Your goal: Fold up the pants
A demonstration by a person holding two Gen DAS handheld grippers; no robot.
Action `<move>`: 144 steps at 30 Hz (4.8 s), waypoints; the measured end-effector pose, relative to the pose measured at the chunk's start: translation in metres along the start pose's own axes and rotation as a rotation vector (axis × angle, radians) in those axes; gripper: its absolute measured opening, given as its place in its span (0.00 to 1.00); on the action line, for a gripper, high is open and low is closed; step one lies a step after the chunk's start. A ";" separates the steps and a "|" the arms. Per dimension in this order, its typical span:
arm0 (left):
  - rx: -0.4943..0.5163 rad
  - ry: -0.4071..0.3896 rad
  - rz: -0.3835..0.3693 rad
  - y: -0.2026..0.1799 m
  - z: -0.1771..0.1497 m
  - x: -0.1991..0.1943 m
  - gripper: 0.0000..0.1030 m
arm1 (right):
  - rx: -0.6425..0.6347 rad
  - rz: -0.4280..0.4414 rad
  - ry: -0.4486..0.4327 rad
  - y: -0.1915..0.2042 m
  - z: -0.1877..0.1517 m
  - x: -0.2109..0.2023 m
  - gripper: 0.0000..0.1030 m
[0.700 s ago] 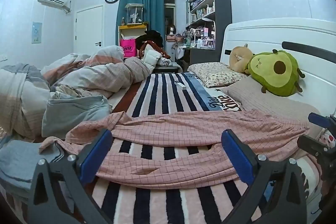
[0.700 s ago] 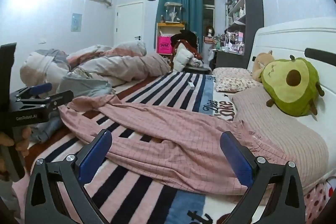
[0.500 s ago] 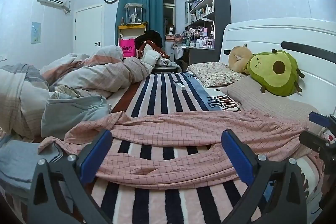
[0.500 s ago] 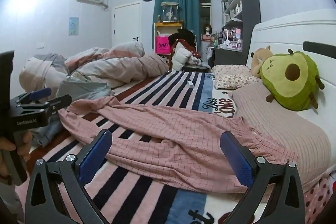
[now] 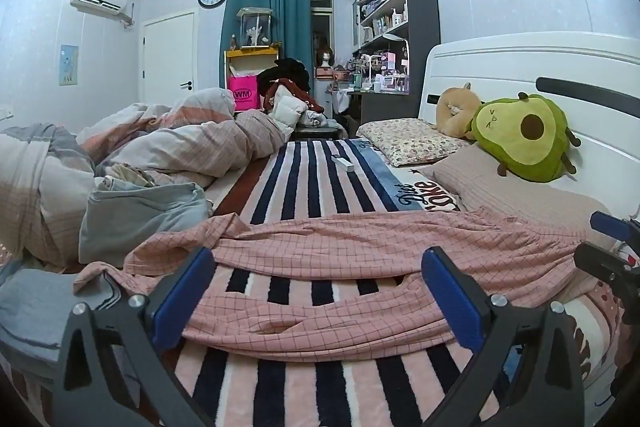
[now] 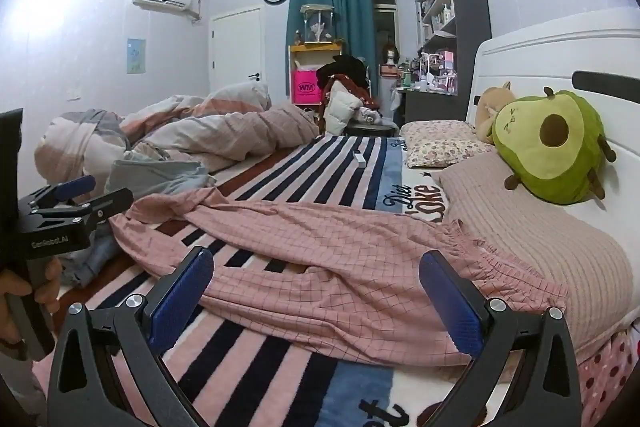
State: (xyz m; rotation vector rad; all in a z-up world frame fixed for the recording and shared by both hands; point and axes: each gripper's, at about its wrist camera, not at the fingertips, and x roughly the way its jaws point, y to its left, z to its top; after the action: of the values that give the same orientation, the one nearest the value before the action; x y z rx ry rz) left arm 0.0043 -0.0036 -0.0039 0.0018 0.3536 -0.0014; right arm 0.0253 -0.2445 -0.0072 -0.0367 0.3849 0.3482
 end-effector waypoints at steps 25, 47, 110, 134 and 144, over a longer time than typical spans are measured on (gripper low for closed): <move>0.002 -0.010 0.007 -0.003 0.003 0.004 0.99 | -0.005 0.004 -0.016 0.001 0.005 -0.001 1.00; 0.001 0.002 0.016 -0.008 0.011 0.017 0.99 | 0.006 0.012 -0.033 -0.006 0.007 0.009 1.00; -0.508 0.422 0.074 0.148 -0.118 0.150 0.74 | 0.605 -0.245 0.379 -0.157 -0.119 0.077 0.77; -0.439 0.249 0.121 0.170 -0.069 0.110 0.04 | 0.898 -0.239 0.266 -0.165 -0.133 0.092 0.47; -0.384 0.252 0.090 0.161 -0.056 0.096 0.04 | 0.911 -0.039 0.243 -0.159 -0.117 0.083 0.07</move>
State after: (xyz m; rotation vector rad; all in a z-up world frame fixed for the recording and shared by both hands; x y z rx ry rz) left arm 0.0753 0.1575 -0.0897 -0.3644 0.6014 0.1565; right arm 0.1093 -0.3787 -0.1521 0.8094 0.7533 0.1041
